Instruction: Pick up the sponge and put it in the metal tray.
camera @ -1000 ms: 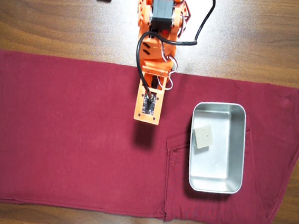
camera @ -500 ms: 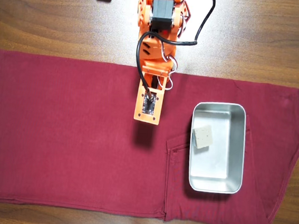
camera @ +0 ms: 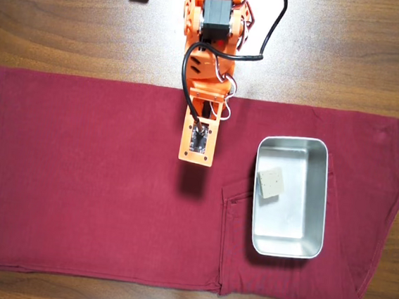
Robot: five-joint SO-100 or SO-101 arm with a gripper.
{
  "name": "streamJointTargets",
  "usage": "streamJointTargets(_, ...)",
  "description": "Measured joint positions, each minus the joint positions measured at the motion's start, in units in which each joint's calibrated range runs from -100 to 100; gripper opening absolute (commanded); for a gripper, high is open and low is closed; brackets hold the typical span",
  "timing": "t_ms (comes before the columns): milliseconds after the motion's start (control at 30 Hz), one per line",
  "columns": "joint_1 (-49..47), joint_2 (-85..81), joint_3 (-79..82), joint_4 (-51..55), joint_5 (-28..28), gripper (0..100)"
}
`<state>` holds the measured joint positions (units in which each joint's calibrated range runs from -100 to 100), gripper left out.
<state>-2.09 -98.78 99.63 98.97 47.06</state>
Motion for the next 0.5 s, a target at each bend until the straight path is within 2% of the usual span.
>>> streamJointTargets(500,0.0,0.0,0.0,0.0,0.0,6)
